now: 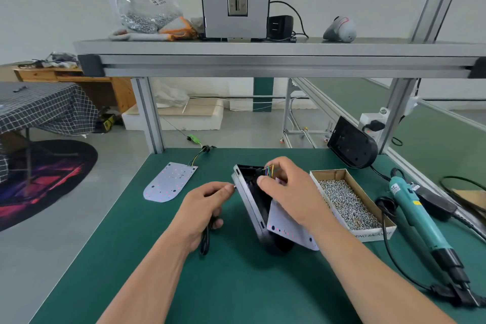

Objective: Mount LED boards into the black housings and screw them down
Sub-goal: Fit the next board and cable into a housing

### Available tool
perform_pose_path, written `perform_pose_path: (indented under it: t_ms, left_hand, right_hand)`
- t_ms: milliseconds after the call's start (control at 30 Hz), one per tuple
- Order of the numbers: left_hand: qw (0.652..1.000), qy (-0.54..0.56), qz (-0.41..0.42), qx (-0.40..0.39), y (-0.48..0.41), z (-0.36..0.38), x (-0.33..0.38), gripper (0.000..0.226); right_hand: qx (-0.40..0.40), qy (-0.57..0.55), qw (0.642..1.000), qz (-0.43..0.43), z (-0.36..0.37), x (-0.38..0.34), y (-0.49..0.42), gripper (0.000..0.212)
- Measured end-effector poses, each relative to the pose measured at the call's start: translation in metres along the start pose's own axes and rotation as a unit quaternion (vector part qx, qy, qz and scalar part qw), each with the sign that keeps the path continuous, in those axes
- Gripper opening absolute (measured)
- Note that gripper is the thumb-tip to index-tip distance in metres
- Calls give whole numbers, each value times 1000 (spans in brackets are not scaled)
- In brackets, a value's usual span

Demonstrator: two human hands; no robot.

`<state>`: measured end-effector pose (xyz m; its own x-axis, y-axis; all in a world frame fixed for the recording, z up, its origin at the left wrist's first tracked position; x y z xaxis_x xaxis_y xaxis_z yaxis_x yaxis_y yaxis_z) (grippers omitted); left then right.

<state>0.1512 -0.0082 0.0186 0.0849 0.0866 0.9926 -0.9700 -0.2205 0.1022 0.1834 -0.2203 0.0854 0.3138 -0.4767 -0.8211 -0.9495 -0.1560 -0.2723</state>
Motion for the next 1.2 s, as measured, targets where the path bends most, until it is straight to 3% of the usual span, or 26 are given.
perform_pose_path:
  t_ms: [133,300,500,567,667,900,1000,1200]
  left_hand:
    - [1000,21,-3,21,-1,-4,-1,11]
    - [984,169,-47,-35,-2,4,-8,8]
    - [958,277,-51,-54,-5,11,-10,20]
    - [949,304,-36,-68,-3,12,-6,34]
    - [947,308,-15,-94,1,14,0,51]
    - [956,283,-22,-79,3,13,2,53]
    - [954,289,-12,-85,3,13,4,66]
    - [952,293,11,-86,3,12,5,60]
  right_hand:
    - [-40,-14,999,22,10,-6,-7,25]
    - [-2,16,1000,3,24,-16,-8,20]
    - [4,4,999,-33,28,-14,-8,12]
    - [-4,17,999,-36,31,-16,-10,14]
    - [-22,23,999,-30,36,-15,-13,18]
    - [-48,64,994,-71,40,-21,-9,19]
    - [-6,30,997,-75,33,-21,-8,19]
    - [42,11,996,-72,28,-22,-7,22]
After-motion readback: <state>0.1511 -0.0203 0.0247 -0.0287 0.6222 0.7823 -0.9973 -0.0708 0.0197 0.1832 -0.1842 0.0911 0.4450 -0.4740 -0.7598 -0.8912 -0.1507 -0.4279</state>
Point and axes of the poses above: each hand's wrist, its own y-axis away from the middle knuckle, its own z-axis out of the palm, x = y × z, the point moved 7 cm from there along -y, towards the middle knuckle, and after that the axes turned 4 degrees about x, right-handed, at the moved point
